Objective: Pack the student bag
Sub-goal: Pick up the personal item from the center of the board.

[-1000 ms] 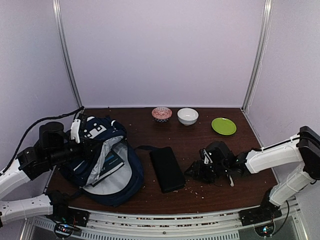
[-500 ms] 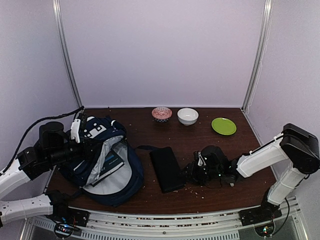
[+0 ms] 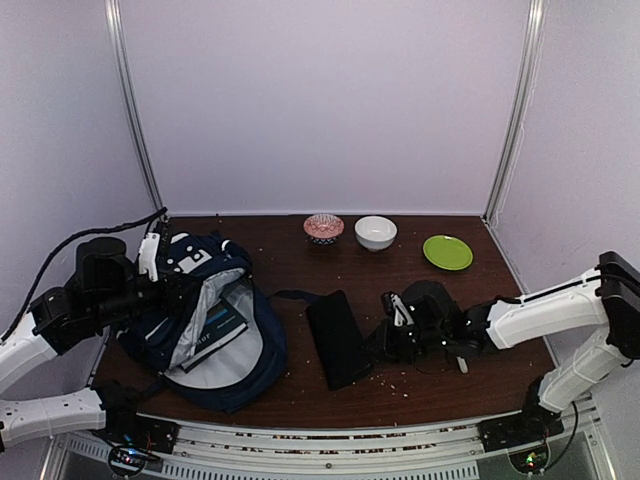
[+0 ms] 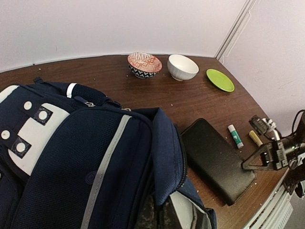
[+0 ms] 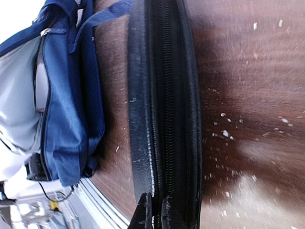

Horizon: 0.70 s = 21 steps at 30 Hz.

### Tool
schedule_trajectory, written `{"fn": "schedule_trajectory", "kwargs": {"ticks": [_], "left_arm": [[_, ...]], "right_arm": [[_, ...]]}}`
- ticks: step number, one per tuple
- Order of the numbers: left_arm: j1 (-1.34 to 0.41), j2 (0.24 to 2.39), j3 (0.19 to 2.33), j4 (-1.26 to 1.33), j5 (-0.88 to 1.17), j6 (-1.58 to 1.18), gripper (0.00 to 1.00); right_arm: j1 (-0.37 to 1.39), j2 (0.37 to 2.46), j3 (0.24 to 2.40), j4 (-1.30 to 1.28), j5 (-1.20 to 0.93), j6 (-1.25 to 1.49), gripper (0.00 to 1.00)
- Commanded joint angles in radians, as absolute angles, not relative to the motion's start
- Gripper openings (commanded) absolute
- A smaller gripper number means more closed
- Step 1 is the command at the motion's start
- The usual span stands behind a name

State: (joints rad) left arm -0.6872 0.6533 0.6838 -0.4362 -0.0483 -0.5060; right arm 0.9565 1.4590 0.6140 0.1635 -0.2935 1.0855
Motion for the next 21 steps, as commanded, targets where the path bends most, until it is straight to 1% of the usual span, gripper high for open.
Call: {"fn": "schedule_trajectory", "kwargs": {"ticks": [1,5,9,13,21], "left_arm": [[-0.674,0.673,0.781,-0.44,-0.118,-0.43,0.0],[-0.673,0.696,0.846,-0.483,-0.108,-0.365,0.0],[-0.674,0.692,0.881,-0.503,-0.084,-0.327,0.0],[-0.674,0.679,0.897,-0.502,-0.067,-0.318,0.0],[-0.673,0.671,0.886,-0.485,-0.057,-0.325,0.0]], "right_arm": [[0.968,1.305,0.751,-0.134,-0.222,0.878,0.0],[0.99,1.225,0.876,-0.322,-0.227,0.758,0.0],[1.032,1.209,0.998,-0.385,-0.269,0.715,0.0],[1.083,1.26,1.108,-0.388,-0.318,0.689,0.0],[1.136,1.448,1.291,-0.413,-0.399,0.645,0.0]]}}
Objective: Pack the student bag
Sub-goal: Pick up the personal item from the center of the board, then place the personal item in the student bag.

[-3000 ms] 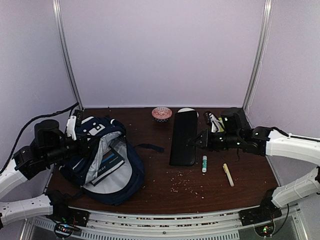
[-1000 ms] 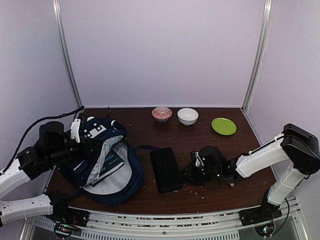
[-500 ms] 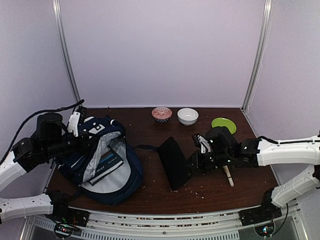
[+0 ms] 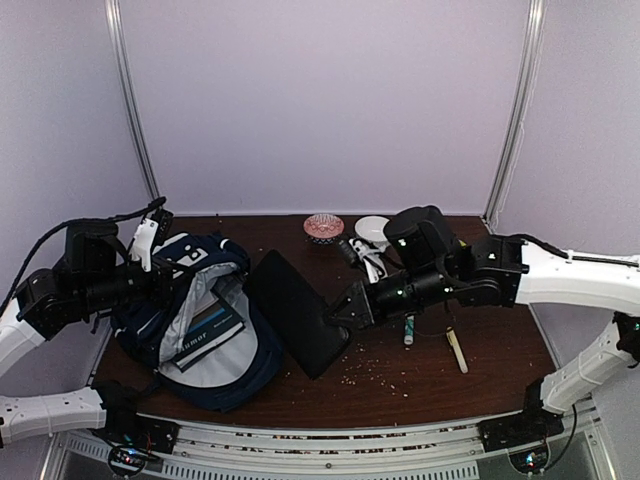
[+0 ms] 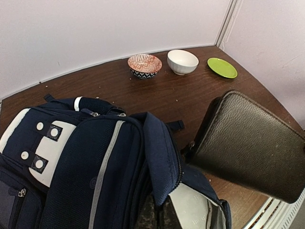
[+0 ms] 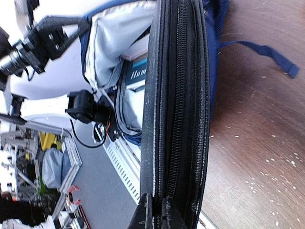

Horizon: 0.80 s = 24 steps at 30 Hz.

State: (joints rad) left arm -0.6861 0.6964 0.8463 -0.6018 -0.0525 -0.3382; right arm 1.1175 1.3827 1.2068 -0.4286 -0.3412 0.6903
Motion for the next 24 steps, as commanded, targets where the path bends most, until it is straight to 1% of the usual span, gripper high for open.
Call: {"fn": "schedule_trajectory", "kwargs": {"ticks": [1,7,24], "left_arm": [[-0.673,0.669,0.883,-0.479,-0.055,-0.328,0.0],[-0.673,0.683,0.88,-0.444,-0.008,-0.332,0.0],[-0.673,0.718,0.887,-0.363,0.121,-0.359,0.0]], "right_arm": [[1.14,1.477,1.319,-0.422,-0.411,0.64,0.0],[1.158,1.608,1.45,-0.502,-0.339,0.615,0.0],[1.198,1.971,1.966,-0.874,-0.037,0.472,0.0]]}}
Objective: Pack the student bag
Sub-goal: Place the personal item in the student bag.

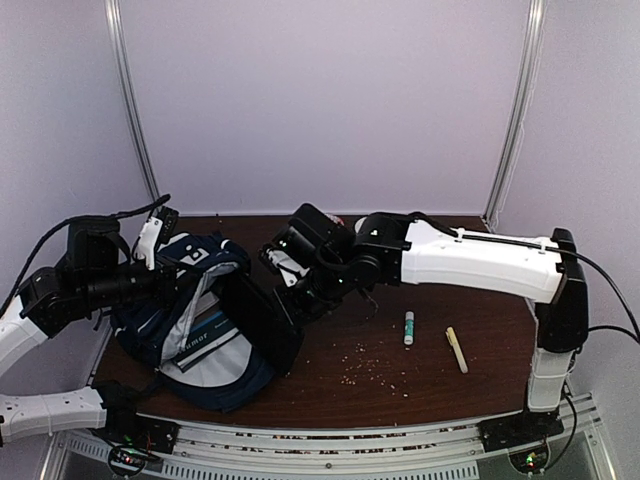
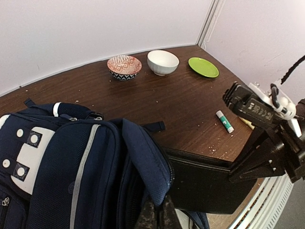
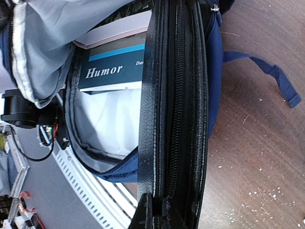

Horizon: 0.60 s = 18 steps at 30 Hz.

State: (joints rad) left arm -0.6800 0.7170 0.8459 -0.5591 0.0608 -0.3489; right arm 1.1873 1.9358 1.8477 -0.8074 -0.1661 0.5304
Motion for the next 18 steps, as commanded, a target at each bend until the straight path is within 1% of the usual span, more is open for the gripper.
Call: {"fn": "schedule_trajectory", "kwargs": {"ticks": [1,9,14,18], "left_arm": [[-0.673,0.723,0.89,-0.359,0.132,-0.358,0.0],[-0.673,0.768,0.912,-0.363,0.2,-0.349,0.0],[-0.673,0.774,0.918,-0.363,0.224,-0.356,0.0],[-0.673,0.771,0.901,-0.336,0.239,-0.375,0.0]], "right_arm": [[1.199,1.987,1.989,-0.893,-0.012,0.466,0.0],[1.201,2.067,2.132,-0.953,0.185,0.43,0.0],[1.202,2.124,2.215,-0.964,0.209,0.405,0.0],[1.203,2.15,2.244,-0.935,0.187,0.395,0.0]]}}
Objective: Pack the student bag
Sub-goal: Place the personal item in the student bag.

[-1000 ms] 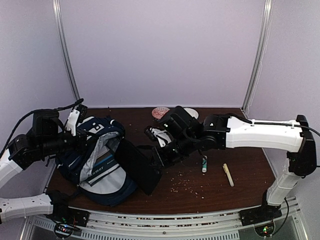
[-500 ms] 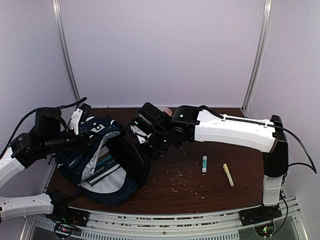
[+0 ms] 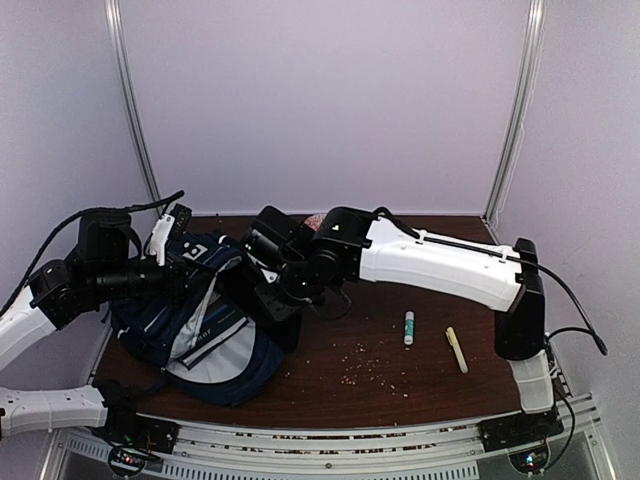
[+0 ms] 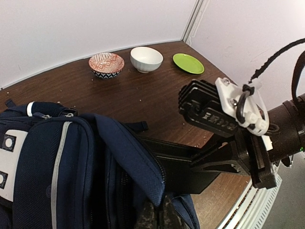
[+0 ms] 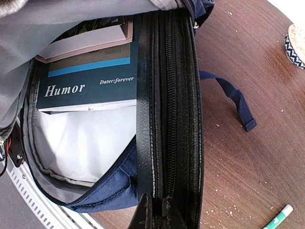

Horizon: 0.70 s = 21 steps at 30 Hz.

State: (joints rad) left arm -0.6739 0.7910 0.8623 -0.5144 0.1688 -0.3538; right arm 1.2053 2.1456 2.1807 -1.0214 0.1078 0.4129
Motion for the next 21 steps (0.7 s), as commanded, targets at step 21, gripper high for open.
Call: {"fn": "schedule_trajectory", "kwargs": {"ticks": [21], "left_arm": [[-0.675,0.726,0.854,-0.207,0.44,-0.442,0.0]], "right_arm": [[1.201,2.226,2.283,-0.775,0.138,0.404,0.0]]}}
